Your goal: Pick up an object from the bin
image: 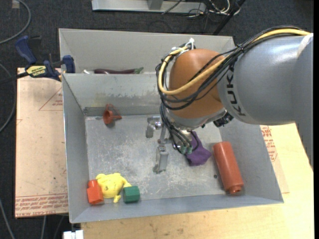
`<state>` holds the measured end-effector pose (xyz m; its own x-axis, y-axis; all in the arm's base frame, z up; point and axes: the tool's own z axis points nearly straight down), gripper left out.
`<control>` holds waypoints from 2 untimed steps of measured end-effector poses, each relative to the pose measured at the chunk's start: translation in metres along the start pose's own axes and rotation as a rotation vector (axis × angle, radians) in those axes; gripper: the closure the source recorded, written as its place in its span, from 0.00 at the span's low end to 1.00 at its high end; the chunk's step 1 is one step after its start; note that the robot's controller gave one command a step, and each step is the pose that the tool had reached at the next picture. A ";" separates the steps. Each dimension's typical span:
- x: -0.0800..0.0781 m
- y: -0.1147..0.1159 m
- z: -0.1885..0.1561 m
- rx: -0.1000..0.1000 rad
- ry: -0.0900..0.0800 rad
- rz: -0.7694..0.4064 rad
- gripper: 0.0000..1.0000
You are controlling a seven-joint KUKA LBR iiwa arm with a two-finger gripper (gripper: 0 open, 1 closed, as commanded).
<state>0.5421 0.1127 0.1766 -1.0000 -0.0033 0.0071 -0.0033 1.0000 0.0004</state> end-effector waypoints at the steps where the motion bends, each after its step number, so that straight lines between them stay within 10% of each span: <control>1: -0.002 0.000 -0.005 -0.001 -0.008 0.002 0.00; 2: -0.018 -0.040 0.006 -0.003 -0.007 -0.020 0.00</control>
Offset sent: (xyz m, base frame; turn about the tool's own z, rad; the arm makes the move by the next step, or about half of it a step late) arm 0.0308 -0.0828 -0.0163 -0.0251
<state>0.5600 0.0723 0.1705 -0.9997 -0.0229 0.0003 -0.0229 0.9997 0.0040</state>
